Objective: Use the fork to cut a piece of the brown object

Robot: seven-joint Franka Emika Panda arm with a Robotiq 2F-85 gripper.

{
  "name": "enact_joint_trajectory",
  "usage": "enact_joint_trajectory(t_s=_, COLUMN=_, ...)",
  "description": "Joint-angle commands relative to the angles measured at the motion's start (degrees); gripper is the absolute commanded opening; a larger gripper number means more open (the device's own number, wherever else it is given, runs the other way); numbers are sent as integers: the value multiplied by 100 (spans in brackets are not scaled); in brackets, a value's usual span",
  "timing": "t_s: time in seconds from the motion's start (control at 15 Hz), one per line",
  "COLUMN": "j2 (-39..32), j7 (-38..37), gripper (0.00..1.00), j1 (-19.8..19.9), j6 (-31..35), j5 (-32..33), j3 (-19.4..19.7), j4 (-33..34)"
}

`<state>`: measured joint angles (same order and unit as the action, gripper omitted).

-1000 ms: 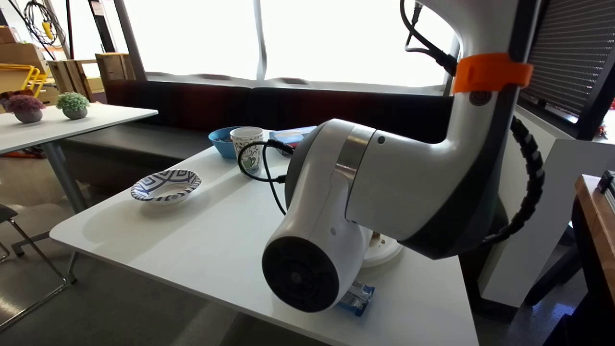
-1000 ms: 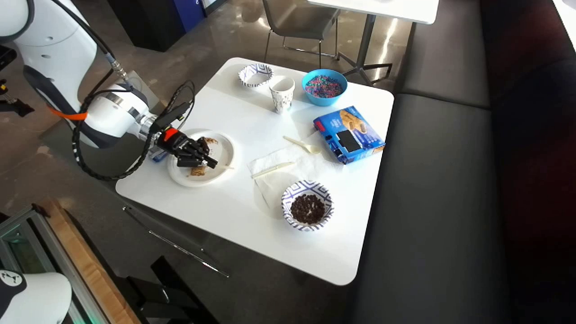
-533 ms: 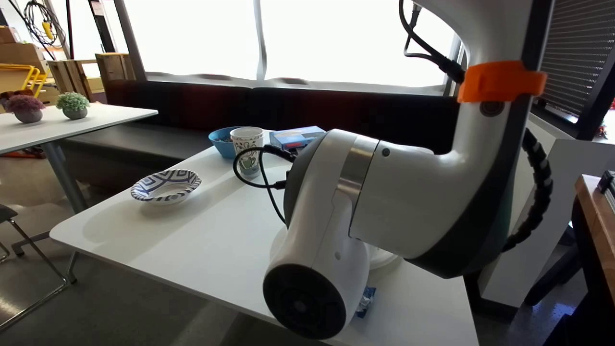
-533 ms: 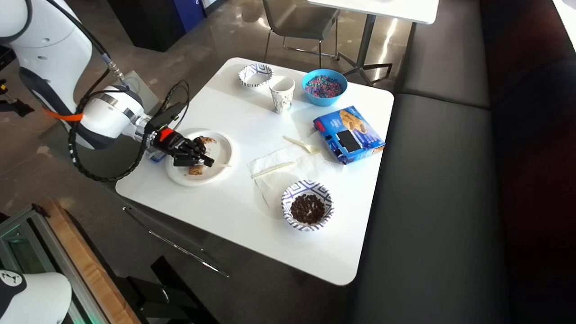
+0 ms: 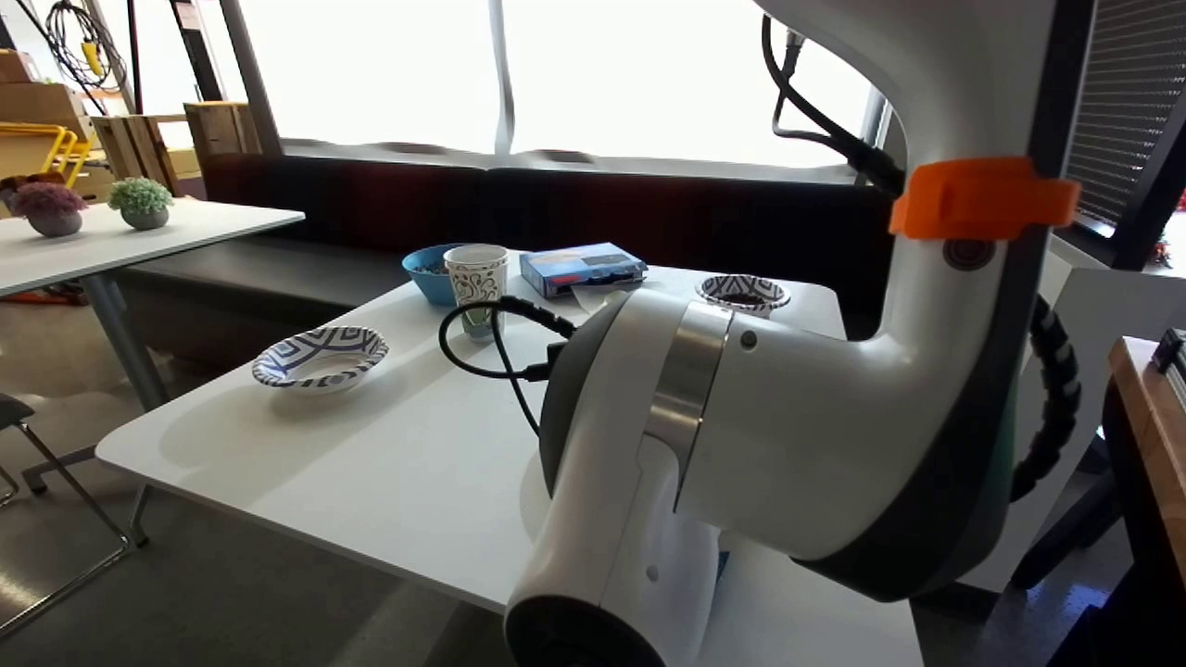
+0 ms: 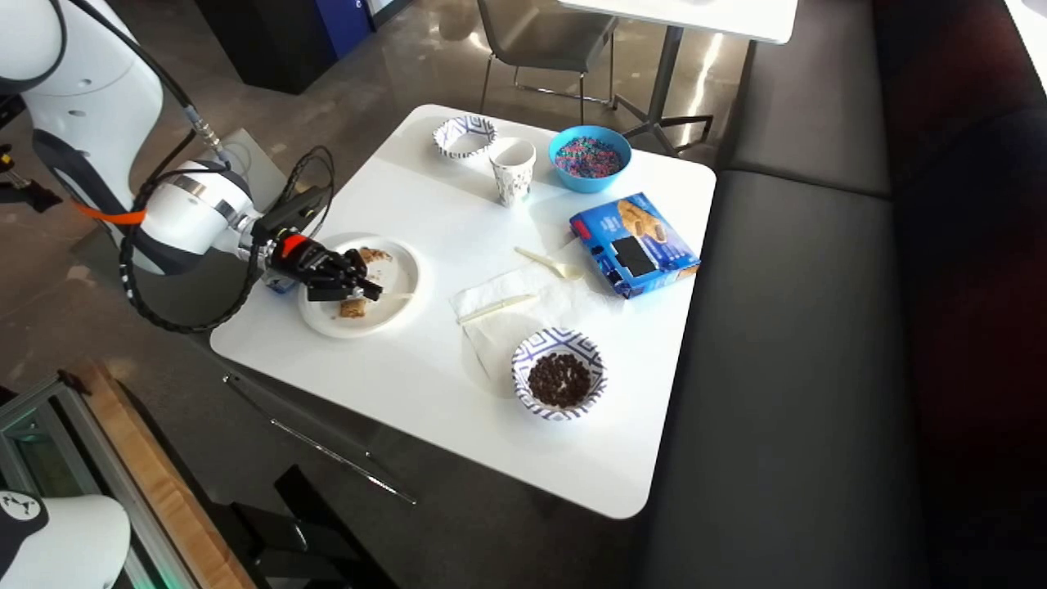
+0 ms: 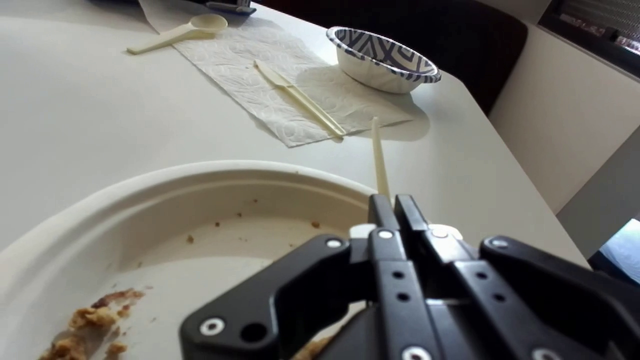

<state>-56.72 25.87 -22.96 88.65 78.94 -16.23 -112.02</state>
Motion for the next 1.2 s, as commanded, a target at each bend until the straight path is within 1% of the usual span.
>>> enact_joint_trajectory(t_s=0.0, j2=-358, j7=-134, gripper=2, j1=77, j6=104, j5=105, j3=-67, j4=223)
enact_joint_trajectory(t_s=0.07, j2=-403, j7=-130, gripper=2, j1=20, j6=-91, j5=19, j3=-27, j4=286)
enact_joint_trajectory(t_s=0.2, j2=-432, j7=-143, gripper=2, j1=-27, j6=-253, j5=-32, j3=8, j4=336)
enact_joint_trajectory(t_s=0.47, j2=-325, j7=-111, gripper=2, j1=106, j6=-12, j5=65, j3=-74, j4=212)
enact_joint_trajectory(t_s=0.53, j2=-251, j7=-182, gripper=2, j1=120, j6=-34, j5=37, j3=-78, j4=138)
enact_joint_trajectory(t_s=0.8, j2=104, j7=-426, gripper=2, j1=318, j6=278, j5=92, j3=-192, j4=-293)
enact_joint_trajectory(t_s=1.13, j2=483, j7=-872, gripper=2, j1=516, j6=299, j5=0, j3=-275, j4=-806)
